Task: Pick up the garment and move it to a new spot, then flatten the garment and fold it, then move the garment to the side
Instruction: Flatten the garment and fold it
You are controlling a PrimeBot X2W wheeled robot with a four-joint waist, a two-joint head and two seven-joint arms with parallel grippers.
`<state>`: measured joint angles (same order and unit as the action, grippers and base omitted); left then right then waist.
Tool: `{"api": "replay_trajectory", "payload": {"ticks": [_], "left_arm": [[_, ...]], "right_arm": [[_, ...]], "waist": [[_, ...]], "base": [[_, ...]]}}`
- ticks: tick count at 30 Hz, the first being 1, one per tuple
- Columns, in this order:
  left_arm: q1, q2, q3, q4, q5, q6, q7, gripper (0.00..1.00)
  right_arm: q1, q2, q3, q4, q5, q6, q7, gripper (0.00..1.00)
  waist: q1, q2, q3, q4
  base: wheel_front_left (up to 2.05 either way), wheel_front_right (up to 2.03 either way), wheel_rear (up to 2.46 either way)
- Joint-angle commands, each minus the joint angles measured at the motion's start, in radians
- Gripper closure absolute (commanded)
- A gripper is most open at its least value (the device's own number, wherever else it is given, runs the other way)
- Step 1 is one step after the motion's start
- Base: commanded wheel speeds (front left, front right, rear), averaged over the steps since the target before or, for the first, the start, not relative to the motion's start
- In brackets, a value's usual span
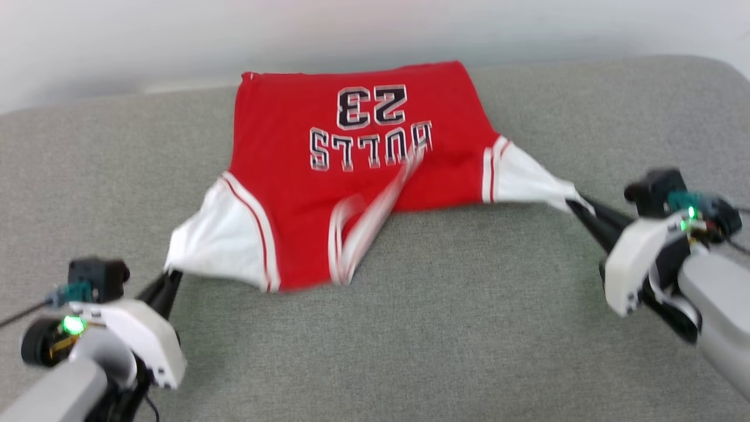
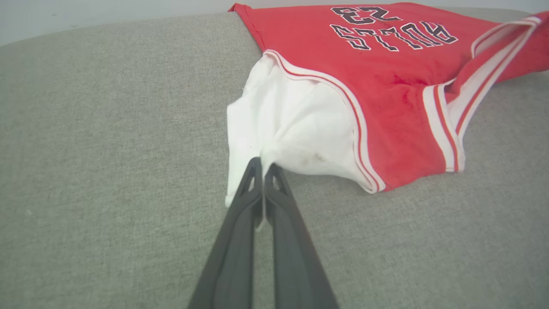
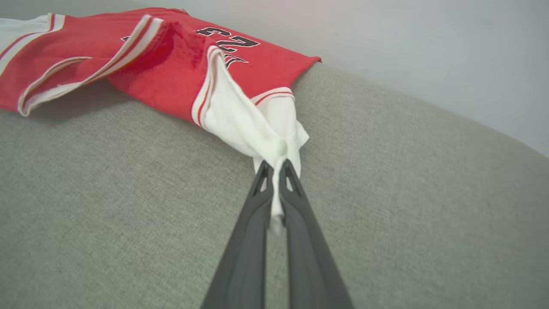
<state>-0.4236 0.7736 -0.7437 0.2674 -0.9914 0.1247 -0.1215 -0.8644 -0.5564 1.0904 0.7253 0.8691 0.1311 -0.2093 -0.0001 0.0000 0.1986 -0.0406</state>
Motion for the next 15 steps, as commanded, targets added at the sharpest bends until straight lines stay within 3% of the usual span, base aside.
{"api": "replay_trajectory", "payload": {"ticks": [1,15], "left_arm": [[0.069,0.016,-0.003,-0.039,-0.021,0.027,-0.001,1.00],[0.390,0.140,0.000,-0.256,-0.117,0.170,-0.018,1.00]], "right_arm": [[0.069,-0.030,0.008,-0.025,0.017,-0.001,0.000,1.00],[0.451,-0.190,-0.064,-0.186,0.083,-0.001,0.046,1.00]], "waist": [[0.0001,0.0000,-0.042,0.006],[0.0001,0.0000,-0.135,0.018]], "base": [[0.00,0.00,0.00],[0.00,0.00,0.00]]}}
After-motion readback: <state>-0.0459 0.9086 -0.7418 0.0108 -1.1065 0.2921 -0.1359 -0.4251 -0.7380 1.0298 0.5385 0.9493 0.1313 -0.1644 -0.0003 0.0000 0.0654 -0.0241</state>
